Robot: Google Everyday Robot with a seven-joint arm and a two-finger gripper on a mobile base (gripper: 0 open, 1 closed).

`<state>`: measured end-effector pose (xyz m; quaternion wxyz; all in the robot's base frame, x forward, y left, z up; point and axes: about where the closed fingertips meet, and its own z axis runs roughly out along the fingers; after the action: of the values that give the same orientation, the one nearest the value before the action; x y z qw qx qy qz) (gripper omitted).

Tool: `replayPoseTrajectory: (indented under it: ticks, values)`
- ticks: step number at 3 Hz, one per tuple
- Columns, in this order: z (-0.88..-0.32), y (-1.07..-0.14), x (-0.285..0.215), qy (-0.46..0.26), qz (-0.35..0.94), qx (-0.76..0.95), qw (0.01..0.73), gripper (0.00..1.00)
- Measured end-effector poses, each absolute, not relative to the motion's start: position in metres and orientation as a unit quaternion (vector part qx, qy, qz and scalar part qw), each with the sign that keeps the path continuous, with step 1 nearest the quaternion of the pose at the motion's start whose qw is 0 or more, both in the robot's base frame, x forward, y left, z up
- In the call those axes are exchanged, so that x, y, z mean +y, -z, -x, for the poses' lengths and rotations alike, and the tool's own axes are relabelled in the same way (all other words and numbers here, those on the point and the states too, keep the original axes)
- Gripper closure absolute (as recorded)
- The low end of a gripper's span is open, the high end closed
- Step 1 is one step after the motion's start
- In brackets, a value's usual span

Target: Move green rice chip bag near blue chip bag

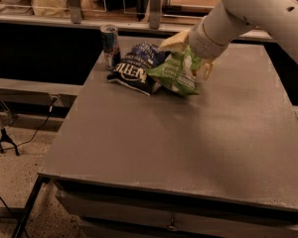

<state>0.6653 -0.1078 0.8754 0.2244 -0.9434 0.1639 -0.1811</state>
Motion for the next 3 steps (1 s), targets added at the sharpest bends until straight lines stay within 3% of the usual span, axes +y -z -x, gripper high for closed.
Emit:
replayPoseTrajectory:
  ticks: [3]
  values:
    - [-0.678, -0.915, -0.109, 0.201, 0.937, 0.187, 0.216, 0.0]
